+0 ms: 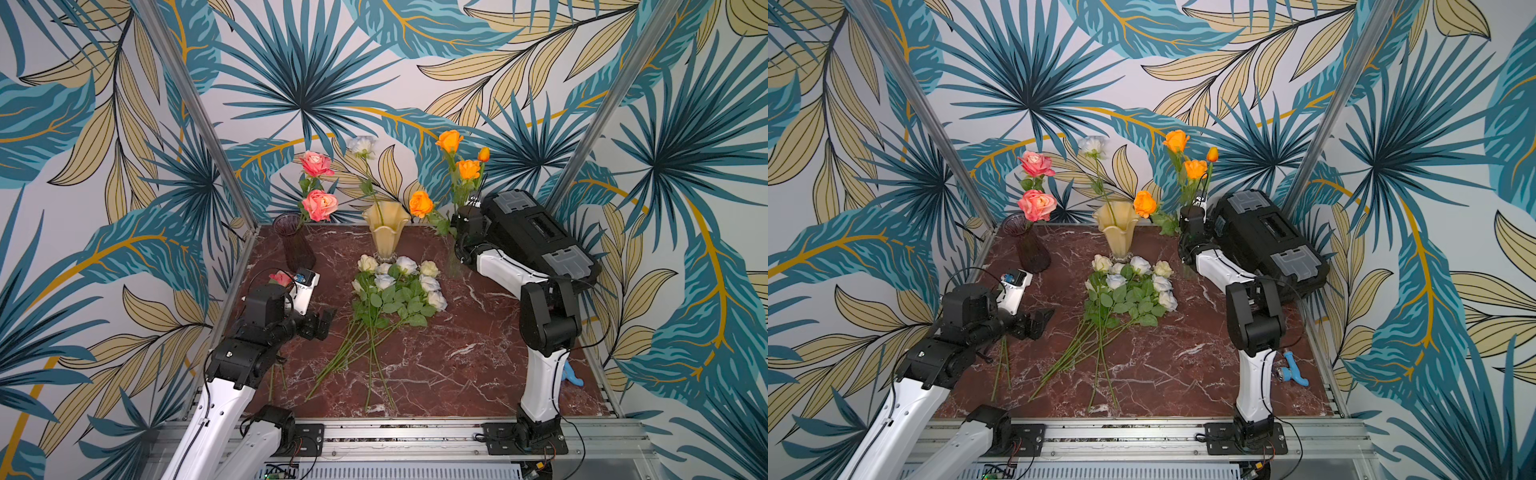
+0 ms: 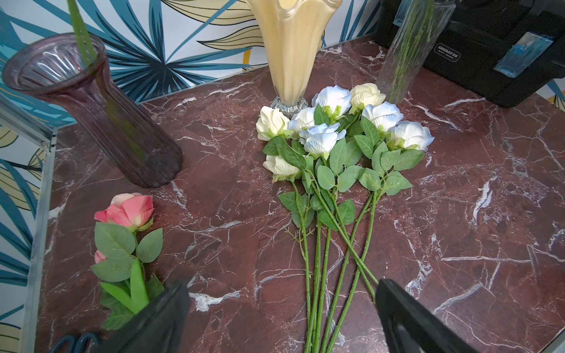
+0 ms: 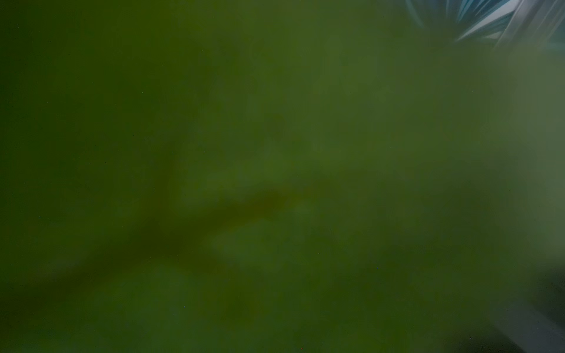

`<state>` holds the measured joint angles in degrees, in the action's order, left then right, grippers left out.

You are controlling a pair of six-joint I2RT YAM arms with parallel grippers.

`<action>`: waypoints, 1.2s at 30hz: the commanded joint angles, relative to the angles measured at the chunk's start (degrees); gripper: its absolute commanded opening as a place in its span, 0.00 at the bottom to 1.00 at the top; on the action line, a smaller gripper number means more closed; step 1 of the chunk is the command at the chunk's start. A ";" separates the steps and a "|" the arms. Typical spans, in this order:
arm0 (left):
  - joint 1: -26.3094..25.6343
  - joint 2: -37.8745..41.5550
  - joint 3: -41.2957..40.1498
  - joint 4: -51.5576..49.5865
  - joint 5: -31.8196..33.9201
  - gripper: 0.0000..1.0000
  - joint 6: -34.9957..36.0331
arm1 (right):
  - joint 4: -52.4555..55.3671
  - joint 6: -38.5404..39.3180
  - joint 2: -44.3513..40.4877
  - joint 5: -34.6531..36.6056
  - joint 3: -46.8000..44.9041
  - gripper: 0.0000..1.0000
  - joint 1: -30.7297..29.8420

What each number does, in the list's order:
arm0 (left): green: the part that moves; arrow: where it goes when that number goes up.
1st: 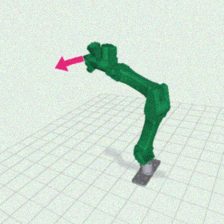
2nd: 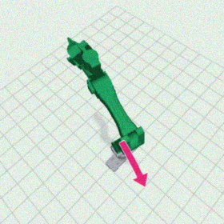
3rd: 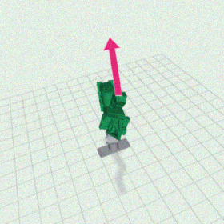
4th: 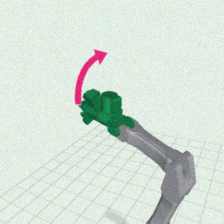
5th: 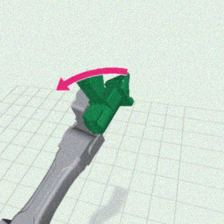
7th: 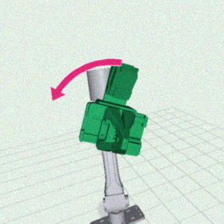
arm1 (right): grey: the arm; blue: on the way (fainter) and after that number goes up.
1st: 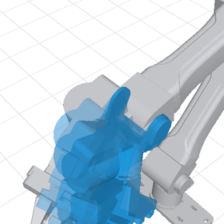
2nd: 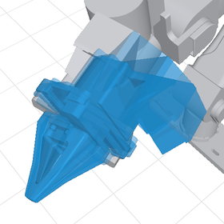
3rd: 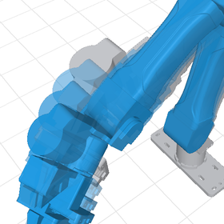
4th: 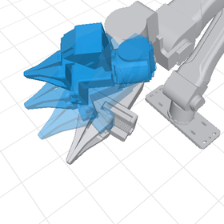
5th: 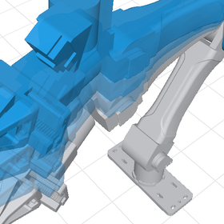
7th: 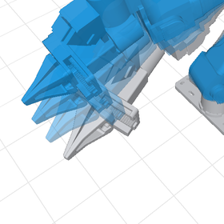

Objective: Arrange the flowers in different vases according to their variety
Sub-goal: Adjust the flower in the vase.

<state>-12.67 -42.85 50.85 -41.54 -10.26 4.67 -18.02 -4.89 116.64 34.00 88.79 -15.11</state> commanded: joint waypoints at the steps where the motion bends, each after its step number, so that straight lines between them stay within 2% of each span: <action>1: -0.17 -0.16 2.72 -0.32 0.07 1.00 0.35 | -2.91 0.51 -1.03 2.46 -3.28 0.55 -0.86; 2: -0.17 -0.35 2.74 -0.23 0.00 1.00 0.32 | -3.56 0.30 -1.89 3.19 -4.52 0.70 -0.95; 4: -0.16 -0.48 2.51 0.43 -0.12 1.00 0.27 | -4.03 -0.19 -3.76 4.72 -6.16 0.86 -0.97; 8: -0.17 -1.05 1.82 2.10 -0.92 1.00 0.10 | -3.71 -0.07 -8.43 4.90 -9.11 0.96 -1.06; 16: -0.16 -1.78 -0.04 5.98 -3.03 1.00 -0.05 | -0.65 -0.07 -13.78 5.98 -11.79 0.98 -0.97; 29: -0.16 -1.06 -1.00 5.84 -3.75 1.00 1.64 | 6.68 -2.71 -20.31 9.70 -12.48 0.98 -0.97; 36: -0.17 -2.34 -1.63 8.68 -3.99 1.00 1.15 | 12.98 -6.60 -32.25 9.04 -18.46 0.99 -0.88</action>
<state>-12.67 -44.75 50.78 -35.70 -13.45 5.58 -9.30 -8.49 89.41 42.39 72.60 -15.86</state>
